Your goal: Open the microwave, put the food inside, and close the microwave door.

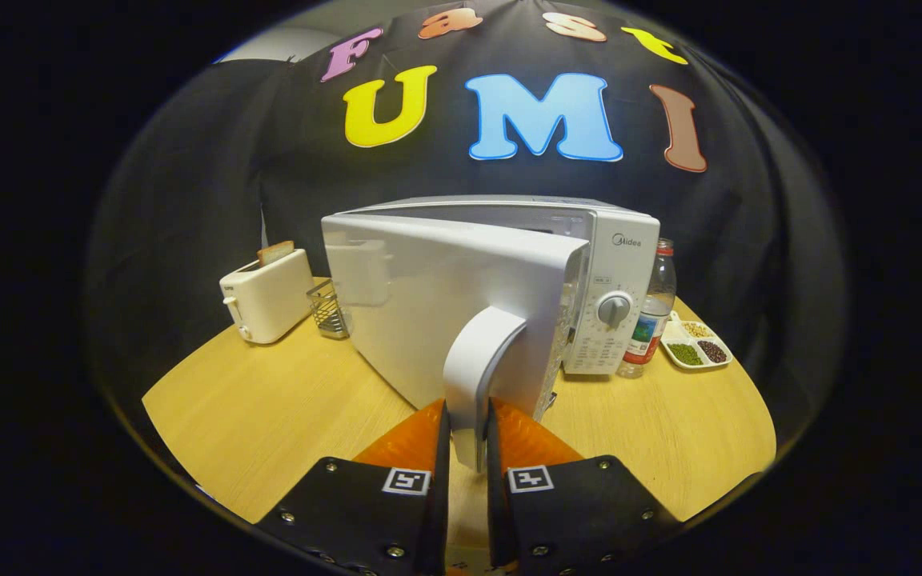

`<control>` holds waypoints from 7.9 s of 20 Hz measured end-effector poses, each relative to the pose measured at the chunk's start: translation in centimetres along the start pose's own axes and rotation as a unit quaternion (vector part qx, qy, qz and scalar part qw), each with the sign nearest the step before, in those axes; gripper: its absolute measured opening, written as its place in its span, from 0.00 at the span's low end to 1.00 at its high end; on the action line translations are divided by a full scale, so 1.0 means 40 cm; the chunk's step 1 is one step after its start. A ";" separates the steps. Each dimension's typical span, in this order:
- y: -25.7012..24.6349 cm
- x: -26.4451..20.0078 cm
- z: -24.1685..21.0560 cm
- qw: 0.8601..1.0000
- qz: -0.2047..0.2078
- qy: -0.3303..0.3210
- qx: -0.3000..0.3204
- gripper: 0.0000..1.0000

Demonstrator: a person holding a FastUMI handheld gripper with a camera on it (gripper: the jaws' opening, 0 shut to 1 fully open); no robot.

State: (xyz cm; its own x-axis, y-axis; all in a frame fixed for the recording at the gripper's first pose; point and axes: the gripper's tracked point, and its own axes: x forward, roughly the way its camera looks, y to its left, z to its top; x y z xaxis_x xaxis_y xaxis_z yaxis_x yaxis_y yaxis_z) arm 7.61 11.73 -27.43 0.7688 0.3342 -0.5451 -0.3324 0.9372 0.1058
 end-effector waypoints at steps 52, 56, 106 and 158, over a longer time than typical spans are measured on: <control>0.385 -0.345 0.161 0.976 0.152 -0.139 -0.071 0.98; 0.251 -0.322 0.105 0.987 0.101 -0.115 -0.056 0.98; 0.130 -0.136 -0.168 0.983 0.087 0.078 0.138 0.65; -0.035 0.659 0.236 0.925 -0.111 -0.141 0.334 0.96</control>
State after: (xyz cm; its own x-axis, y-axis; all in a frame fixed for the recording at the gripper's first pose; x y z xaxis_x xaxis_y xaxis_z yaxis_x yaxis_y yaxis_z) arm 33.50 20.17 -34.10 0.9211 0.0509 -0.3860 0.1898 0.8069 0.5594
